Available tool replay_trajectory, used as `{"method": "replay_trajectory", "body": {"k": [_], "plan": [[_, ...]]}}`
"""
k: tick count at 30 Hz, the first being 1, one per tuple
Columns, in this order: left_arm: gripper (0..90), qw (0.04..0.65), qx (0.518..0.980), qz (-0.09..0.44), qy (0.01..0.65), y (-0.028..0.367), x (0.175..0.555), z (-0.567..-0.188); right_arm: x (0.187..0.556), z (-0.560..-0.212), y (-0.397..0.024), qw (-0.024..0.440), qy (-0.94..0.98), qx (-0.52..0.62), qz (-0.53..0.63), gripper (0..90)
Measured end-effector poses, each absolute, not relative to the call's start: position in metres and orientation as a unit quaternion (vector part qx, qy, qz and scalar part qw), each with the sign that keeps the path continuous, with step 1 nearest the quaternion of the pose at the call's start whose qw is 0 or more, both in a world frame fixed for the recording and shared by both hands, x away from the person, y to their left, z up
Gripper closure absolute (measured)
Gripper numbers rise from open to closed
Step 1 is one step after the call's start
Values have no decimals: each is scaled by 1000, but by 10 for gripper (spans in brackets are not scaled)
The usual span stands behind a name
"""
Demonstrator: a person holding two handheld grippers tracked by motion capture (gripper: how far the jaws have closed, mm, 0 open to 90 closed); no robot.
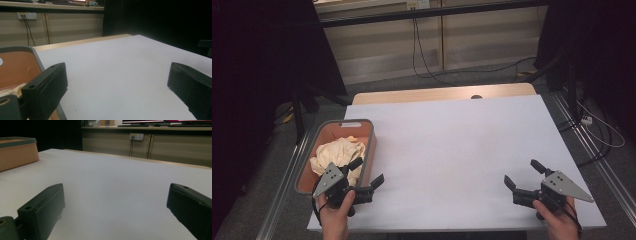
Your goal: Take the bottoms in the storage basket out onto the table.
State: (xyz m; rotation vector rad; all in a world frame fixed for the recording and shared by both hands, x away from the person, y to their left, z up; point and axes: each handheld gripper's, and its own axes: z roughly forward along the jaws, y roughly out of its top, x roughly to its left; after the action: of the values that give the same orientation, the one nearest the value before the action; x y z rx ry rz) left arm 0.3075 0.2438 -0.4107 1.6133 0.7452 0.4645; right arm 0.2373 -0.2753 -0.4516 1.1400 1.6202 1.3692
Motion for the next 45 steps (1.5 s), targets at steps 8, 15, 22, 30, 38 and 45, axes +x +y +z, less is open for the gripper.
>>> {"method": "replay_trajectory", "body": {"k": [8, 15, 22, 30, 38, 45], "plan": [[30, 604, 703, 204, 316, 242, 307, -405, 237, -451, -274, 360, 628, 437, 534, 15], [30, 617, 692, 196, 318, 240, 308, -393, 236, -451, -279, 359, 624, 443, 535, 15], [30, 624, 687, 197, 316, 240, 314, -371, 236, -450, -279, 361, 622, 439, 538, 15], [30, 619, 685, 207, 325, 249, 325, -354, 238, -450, -278, 360, 624, 437, 538, 15], [30, 617, 684, 204, 332, 259, 340, -345, 238, -450, -279, 359, 624, 439, 538, 16], [30, 622, 679, 203, 334, 267, 350, -345, 238, -450, -279, 358, 621, 442, 539, 16]]}}
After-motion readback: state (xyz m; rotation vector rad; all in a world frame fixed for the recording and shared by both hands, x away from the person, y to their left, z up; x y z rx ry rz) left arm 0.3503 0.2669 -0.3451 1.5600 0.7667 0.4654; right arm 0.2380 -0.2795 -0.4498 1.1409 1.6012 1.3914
